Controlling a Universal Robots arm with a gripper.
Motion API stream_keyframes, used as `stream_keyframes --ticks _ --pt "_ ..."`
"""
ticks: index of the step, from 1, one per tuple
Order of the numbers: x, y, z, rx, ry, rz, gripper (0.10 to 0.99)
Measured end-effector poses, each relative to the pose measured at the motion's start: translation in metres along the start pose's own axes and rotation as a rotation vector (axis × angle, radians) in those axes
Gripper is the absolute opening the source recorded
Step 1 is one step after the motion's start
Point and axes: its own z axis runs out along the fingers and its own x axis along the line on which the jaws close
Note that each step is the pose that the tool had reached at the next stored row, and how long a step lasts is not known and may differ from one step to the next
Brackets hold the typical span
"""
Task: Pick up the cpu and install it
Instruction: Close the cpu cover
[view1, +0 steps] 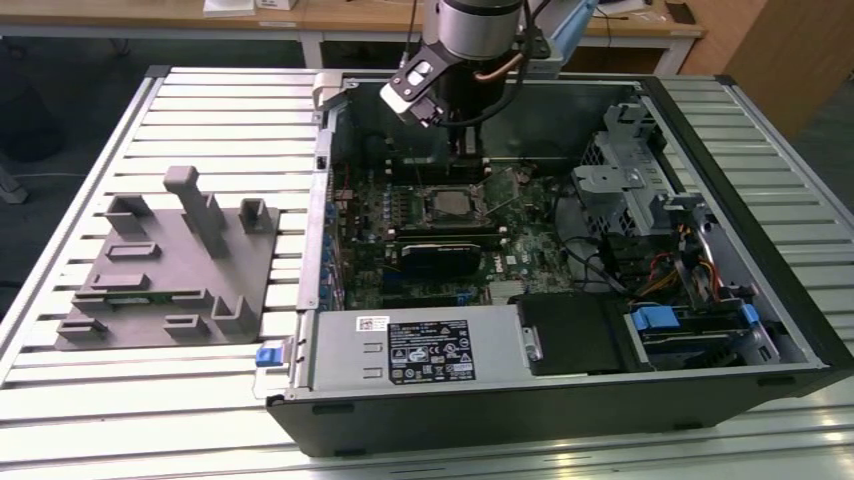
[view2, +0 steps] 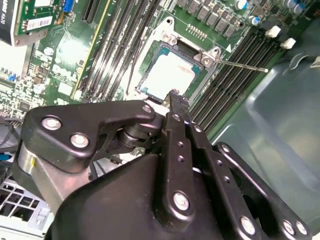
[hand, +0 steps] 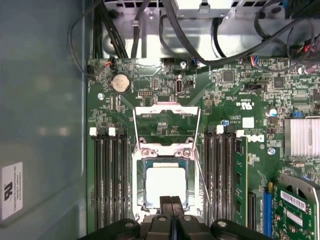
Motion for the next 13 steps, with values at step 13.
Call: stream_keyframes --ticks 13 --pt "0.0002 0.0097 0.0001 0.0 0.0012 0.0 0.106"
